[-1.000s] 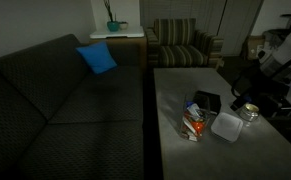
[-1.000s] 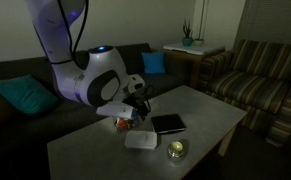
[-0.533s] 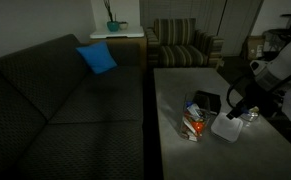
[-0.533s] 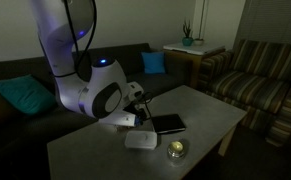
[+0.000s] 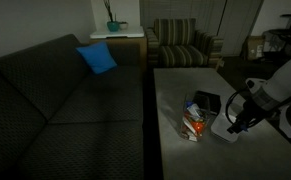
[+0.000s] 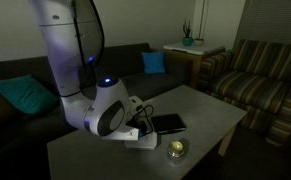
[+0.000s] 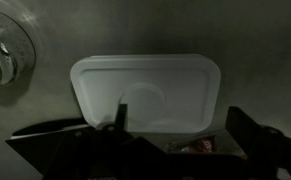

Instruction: Place the lid on the clear container and push the button

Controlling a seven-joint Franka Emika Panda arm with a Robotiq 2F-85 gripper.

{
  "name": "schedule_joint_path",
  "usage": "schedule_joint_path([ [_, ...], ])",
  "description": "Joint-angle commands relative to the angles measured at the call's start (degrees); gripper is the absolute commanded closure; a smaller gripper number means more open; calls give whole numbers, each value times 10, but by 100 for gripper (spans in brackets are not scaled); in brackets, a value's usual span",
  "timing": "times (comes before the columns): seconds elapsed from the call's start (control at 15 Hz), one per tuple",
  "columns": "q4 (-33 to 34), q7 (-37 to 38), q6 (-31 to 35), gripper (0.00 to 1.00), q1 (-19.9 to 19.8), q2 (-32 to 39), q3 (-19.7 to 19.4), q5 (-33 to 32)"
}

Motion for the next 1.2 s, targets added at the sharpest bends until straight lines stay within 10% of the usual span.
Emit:
schedule_joint_path([
  [0.0,64,-7,-6,0,-7,50,3,-2],
  [1.13,228,-9,-196,0,-17,104,35,12],
])
